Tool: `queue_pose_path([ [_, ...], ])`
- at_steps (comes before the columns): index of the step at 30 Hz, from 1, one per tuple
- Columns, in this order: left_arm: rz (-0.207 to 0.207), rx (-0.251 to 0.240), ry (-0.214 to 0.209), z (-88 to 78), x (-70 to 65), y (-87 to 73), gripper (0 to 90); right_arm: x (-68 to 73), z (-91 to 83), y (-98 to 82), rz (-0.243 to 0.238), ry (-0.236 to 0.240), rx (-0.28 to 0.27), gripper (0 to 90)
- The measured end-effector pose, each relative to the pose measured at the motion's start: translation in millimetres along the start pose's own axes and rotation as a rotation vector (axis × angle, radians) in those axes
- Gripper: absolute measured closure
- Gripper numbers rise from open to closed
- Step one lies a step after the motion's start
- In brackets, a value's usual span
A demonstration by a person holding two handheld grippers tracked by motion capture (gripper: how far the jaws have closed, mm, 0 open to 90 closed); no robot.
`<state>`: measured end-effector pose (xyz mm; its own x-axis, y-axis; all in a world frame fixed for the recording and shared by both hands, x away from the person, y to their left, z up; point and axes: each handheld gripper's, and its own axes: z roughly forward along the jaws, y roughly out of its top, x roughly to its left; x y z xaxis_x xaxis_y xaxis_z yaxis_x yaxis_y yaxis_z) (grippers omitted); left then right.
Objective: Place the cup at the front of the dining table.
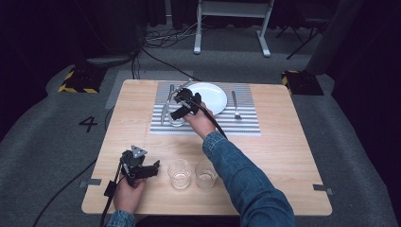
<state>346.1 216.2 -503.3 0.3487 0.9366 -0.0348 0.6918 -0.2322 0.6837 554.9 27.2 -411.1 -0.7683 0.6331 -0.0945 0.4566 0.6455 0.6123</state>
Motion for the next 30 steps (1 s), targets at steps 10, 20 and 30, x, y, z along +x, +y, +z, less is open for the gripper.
queue_pose_path([
  [10, 0.000, -0.004, 0.003, 0.5, 0.0, 0.2, 15.6, -1.1, -35.1, -2.5, -0.009, 0.015, -0.032, 10.2],
  [20, 0.002, -0.007, 0.006, 1.0, 0.2, 0.5, 15.6, -0.4, -88.3, -11.9, -0.043, 0.045, -0.064, 10.7],
  [30, 0.002, -0.004, 0.004, 0.7, 0.2, 0.6, 15.6, -11.2, -130.3, -27.3, -0.039, 0.054, -0.099, 10.6],
])
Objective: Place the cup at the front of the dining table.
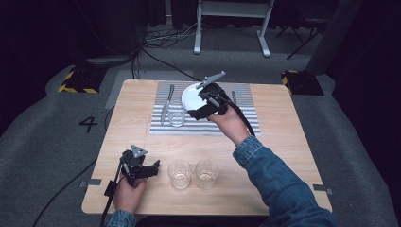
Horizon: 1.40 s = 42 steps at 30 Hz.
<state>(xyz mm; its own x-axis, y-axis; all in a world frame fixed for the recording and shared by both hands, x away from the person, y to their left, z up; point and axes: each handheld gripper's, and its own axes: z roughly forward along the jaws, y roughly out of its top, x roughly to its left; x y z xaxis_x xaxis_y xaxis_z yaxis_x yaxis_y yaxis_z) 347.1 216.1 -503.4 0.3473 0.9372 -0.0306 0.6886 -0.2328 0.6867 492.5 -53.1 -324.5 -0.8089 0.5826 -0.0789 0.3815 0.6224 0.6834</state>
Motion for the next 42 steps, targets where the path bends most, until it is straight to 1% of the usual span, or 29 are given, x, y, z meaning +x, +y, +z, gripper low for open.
queue_pose_path([
  [1, 0.000, 0.000, 0.000, 0.0, 0.0, 0.0, 15.6, -1.7, -4.3, -2.0, -0.001, -0.007, -0.001, 10.6],
  [4, -0.001, 0.000, 0.001, 0.4, 0.1, 0.3, 15.6, -5.7, -13.5, -7.8, 0.020, -0.005, -0.003, 10.4],
  [6, -0.001, 0.003, 0.001, 0.5, 0.2, 0.8, 15.6, -10.1, -20.2, -11.7, 0.010, -0.020, -0.001, 9.7],
  [8, -0.001, 0.003, 0.001, 0.6, 0.1, 0.8, 15.6, -14.0, -26.4, -15.9, 0.003, -0.029, -0.014, 9.6],
  [9, -0.001, 0.003, 0.001, 0.6, 0.1, 0.8, 15.6, -15.2, -31.3, -18.3, 0.012, -0.035, -0.015, 9.6],
  [10, -0.001, 0.003, 0.001, 0.6, 0.1, 0.8, 15.6, -16.3, -34.3, -19.9, 0.012, -0.039, -0.017, 9.6],
  [11, -0.001, 0.003, 0.001, 0.6, 0.1, 0.8, 15.6, -17.3, -38.1, -21.9, 0.020, -0.044, -0.021, 9.6],
  [12, -0.001, 0.003, 0.001, 0.6, 0.1, 0.8, 15.6, -17.3, -38.1, -21.9, 0.020, -0.044, -0.021, 9.6],
  [13, -0.001, 0.003, 0.001, 0.6, 0.1, 0.8, 15.6, -18.6, -46.1, -26.0, 0.045, -0.042, -0.033, 9.6],
  [15, -0.001, 0.003, 0.001, 0.6, 0.1, 0.8, 15.6, -21.0, -52.4, -29.5, 0.040, -0.049, -0.032, 9.6],
  [16, -0.001, 0.003, 0.001, 0.6, 0.1, 0.8, 15.6, -21.0, -52.4, -29.5, 0.040, -0.049, -0.032, 9.6],
  [17, -0.001, 0.003, 0.001, 0.6, 0.1, 0.8, 15.6, -21.7, -59.6, -33.9, 0.049, -0.050, -0.032, 9.7],
  [18, -0.001, 0.003, 0.001, 0.6, 0.1, 0.8, 15.6, -21.7, -59.6, -33.9, 0.049, -0.050, -0.032, 9.7],
  [19, -0.001, 0.003, 0.001, 0.5, 0.1, 0.8, 15.6, -23.3, -65.9, -38.5, 0.046, -0.065, -0.029, 9.7],
  [24, -0.002, 0.004, 0.002, 0.4, 0.0, 0.7, 15.6, -25.7, -82.5, -52.1, 0.075, -0.088, -0.057, 9.5],
  [26, -0.002, 0.003, 0.002, 0.4, 0.0, 0.7, 15.6, -27.0, -89.5, -58.8, 0.080, -0.087, -0.066, 9.5],
  [27, -0.002, 0.003, 0.002, 0.4, 0.0, 0.7, 15.6, -27.0, -89.5, -58.8, 0.080, -0.087, -0.066, 9.5],
  [28, -0.001, 0.004, 0.002, 0.4, 0.0, 0.7, 15.6, -28.4, -95.9, -66.9, 0.081, -0.092, -0.065, 9.5],
  [31, -0.001, 0.003, 0.003, 0.4, 0.1, 0.7, 15.6, -29.7, -102.8, -77.4, 0.095, -0.096, -0.056, 9.5],
  [35, -0.002, 0.003, 0.002, 0.4, 0.0, 0.7, 15.6, -32.7, -113.0, -94.4, 0.112, -0.123, -0.043, 9.5],
  [36, -0.001, 0.003, 0.003, 0.4, 0.0, 0.7, 15.6, -33.0, -115.0, -99.0, 0.118, -0.119, -0.043, 9.5],
  [39, -0.002, 0.003, 0.002, 0.4, 0.0, 0.7, 15.6, -34.4, -121.5, -112.3, 0.140, -0.120, -0.044, 9.5],
  [40, -0.001, 0.003, 0.003, 0.4, 0.1, 0.7, 15.6, -35.2, -123.8, -116.5, 0.144, -0.129, -0.042, 9.5],
  [42, -0.002, 0.004, 0.002, 0.4, 0.0, 0.7, 15.6, -36.1, -127.7, -124.3, 0.164, -0.133, -0.047, 9.5],
])
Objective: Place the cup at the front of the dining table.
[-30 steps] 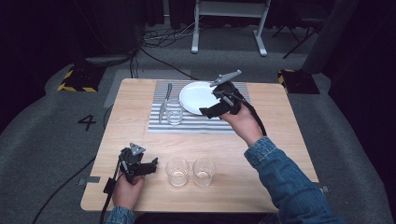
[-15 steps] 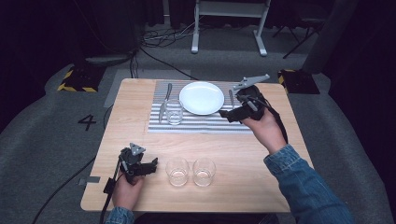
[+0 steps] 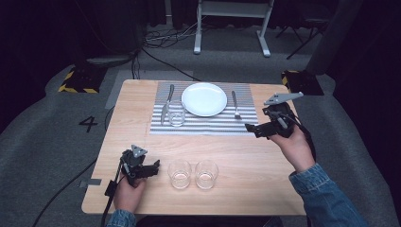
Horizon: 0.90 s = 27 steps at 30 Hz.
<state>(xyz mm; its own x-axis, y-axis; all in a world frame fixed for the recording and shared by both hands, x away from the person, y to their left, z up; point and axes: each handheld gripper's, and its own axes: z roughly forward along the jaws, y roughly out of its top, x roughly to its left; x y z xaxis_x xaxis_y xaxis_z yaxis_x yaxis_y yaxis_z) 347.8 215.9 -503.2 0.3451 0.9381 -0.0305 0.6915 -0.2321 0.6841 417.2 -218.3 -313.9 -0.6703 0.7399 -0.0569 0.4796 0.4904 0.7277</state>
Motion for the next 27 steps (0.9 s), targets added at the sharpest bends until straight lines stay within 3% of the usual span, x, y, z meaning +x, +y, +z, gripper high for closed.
queue_pose_path([
  [9, 0.000, 0.000, 0.000, 0.0, 0.0, 0.0, 15.6, -14.2, -8.6, -32.6, 0.045, -0.041, 0.027, 9.6],
  [13, 0.000, 0.000, 0.001, 0.0, 0.0, 0.0, 15.6, -19.5, -8.5, -48.7, 0.081, -0.033, 0.037, 9.5],
  [21, 0.000, 0.000, 0.000, 0.0, 0.0, 0.0, 15.6, -22.7, -2.0, -84.2, 0.106, -0.006, 0.025, 9.6],
  [27, 0.000, 0.000, 0.000, 0.0, 0.0, 0.0, 15.6, -23.0, 1.9, -101.8, 0.099, -0.032, 0.038, 9.6],
])
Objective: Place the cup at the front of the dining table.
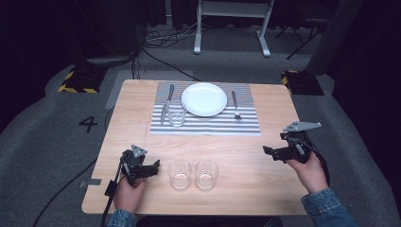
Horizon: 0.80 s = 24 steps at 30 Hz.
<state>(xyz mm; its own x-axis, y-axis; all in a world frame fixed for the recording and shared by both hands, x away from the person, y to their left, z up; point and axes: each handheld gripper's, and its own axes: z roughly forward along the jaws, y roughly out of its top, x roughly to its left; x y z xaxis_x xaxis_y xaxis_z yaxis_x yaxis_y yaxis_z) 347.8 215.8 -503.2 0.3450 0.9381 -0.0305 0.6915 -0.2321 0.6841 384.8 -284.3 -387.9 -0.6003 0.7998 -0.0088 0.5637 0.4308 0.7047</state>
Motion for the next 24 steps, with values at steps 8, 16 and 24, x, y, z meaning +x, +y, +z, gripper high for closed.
queue_pose_path([
  [8, 0.000, -0.001, 0.000, 0.1, 0.0, 0.0, 15.6, -0.3, 9.8, -29.0, -0.004, -0.028, 0.015, 9.6],
  [16, 0.000, 0.000, 0.000, 0.0, 0.0, 0.0, 15.6, 1.8, 26.1, -57.1, 0.023, -0.020, 0.032, 9.6],
  [24, 0.000, -0.001, 0.000, 0.0, 0.0, 0.0, 15.6, 5.9, 35.6, -76.2, 0.026, -0.043, 0.044, 9.6],
])
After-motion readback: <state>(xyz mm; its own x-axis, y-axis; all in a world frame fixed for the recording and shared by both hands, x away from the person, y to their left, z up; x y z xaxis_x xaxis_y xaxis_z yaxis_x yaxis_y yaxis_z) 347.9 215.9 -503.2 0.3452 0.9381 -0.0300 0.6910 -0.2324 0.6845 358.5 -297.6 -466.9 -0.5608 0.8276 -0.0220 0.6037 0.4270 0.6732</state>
